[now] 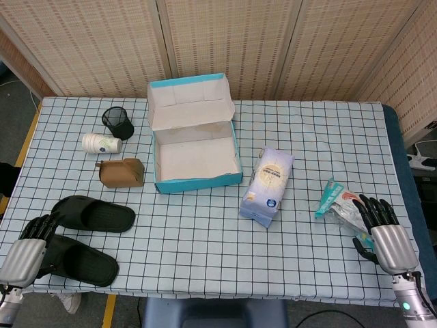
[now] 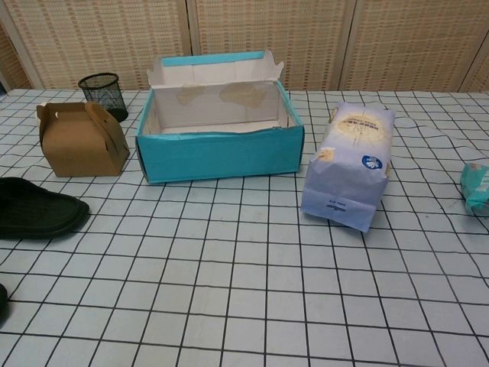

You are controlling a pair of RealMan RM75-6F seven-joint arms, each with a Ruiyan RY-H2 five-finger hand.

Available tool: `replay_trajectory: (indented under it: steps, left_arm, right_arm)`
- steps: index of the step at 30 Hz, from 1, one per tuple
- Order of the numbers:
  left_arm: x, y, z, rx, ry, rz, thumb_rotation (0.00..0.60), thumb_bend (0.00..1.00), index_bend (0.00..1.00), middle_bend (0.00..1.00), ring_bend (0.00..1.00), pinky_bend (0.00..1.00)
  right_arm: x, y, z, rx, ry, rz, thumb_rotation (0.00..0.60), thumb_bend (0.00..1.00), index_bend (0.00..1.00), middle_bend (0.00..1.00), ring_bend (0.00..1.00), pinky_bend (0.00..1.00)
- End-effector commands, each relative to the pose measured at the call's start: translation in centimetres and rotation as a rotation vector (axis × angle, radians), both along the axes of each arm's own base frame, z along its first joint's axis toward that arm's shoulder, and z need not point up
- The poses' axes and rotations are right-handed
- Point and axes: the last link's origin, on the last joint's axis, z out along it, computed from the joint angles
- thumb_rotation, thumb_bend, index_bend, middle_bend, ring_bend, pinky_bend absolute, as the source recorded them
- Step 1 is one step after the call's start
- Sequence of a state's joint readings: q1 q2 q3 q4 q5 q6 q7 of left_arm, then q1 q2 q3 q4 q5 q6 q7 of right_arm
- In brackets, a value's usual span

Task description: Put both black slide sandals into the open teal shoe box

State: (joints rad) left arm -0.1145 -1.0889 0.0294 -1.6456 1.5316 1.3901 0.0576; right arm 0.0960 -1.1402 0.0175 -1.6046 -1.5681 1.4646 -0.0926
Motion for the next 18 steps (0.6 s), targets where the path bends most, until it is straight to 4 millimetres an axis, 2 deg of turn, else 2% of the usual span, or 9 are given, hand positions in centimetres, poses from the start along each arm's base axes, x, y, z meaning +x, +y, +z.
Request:
replay_trajectory:
  steps: [1, 5, 9, 15, 18]
  left_arm:
    - [0.2, -0.2, -0.1, -0.008, 0.007, -0.003, 0.6, 0.42, 0.0, 0.0, 0.0, 0.06]
    - [0.5, -0.2, -0.1, -0.061, 0.023, -0.01, 0.6, 0.42, 0.0, 0.0, 0.0, 0.06]
    - [0.7, -0.8, 0.1, -0.188, 0.076, 0.029, 0.6, 0.42, 0.0, 0.0, 0.0, 0.06]
    - [-0.4, -1.4, -0.4, -0.28, 0.087, 0.132, 0.6, 0.4, 0.0, 0.0, 0.0, 0.06]
    - [-1.0, -1.5, -0.7, -0.308, 0.111, 0.172, 0.6, 0.34, 0.0, 0.0, 0.0, 0.06]
  right_arm:
    - [0.1, 0.1, 0.1, 0.001, -0.007, 0.004, 0.6, 0.25, 0.0, 0.0, 0.0, 0.0]
    - [0.2, 0.4, 0.4, 0.003, -0.022, 0.015, 0.6, 0.25, 0.0, 0.0, 0.0, 0.0]
    - [0.3, 0.6, 0.7, 0.007, -0.029, 0.025, 0.6, 0.25, 0.0, 0.0, 0.0, 0.0]
    - [0.4, 1.0, 0.7, 0.015, -0.036, 0.024, 0.6, 0.25, 0.0, 0.0, 0.0, 0.0]
    - [0.5, 1.0, 0.7, 0.018, -0.039, 0.021, 0.6, 0.25, 0.0, 0.0, 0.0, 0.0]
